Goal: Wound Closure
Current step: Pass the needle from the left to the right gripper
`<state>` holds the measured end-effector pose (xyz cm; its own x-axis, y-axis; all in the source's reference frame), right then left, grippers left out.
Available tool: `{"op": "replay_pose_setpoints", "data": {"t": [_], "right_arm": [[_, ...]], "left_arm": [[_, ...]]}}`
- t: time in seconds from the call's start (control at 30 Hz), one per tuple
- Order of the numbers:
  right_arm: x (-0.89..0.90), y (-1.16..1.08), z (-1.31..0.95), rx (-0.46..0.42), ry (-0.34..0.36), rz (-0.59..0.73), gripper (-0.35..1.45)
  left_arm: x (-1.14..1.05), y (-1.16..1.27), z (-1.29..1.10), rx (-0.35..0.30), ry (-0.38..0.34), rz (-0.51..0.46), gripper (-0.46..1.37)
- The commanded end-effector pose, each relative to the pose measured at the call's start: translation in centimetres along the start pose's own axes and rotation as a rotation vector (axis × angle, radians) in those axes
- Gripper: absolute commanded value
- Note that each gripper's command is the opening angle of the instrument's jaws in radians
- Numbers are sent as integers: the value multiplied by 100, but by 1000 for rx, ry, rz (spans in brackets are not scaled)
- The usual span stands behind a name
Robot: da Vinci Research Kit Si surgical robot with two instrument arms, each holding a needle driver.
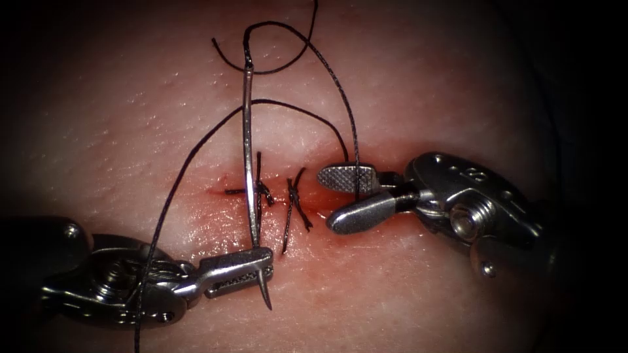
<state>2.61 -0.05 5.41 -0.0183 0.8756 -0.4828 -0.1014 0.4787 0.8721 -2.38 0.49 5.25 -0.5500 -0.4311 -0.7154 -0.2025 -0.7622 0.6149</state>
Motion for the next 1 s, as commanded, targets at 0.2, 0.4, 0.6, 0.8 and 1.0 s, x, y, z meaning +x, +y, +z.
{"op": "replay_pose_setpoints", "data": {"t": [0.2,0.4,0.6,0.8,1.0], "right_arm": [[6,16,-9,-8,1,-58,99],[14,23,-24,-27,0,-83,101],[32,14,-51,-31,3,-70,101],[47,-16,-71,-33,-3,-49,105],[52,-45,-75,-30,-6,-37,104]], "left_arm": [[1,-1,0,-6,1,0,-35],[1,0,2,-7,5,0,-35],[2,1,6,-5,11,12,-35],[1,3,10,-4,12,13,-35],[1,6,14,-7,16,21,-35]]}}
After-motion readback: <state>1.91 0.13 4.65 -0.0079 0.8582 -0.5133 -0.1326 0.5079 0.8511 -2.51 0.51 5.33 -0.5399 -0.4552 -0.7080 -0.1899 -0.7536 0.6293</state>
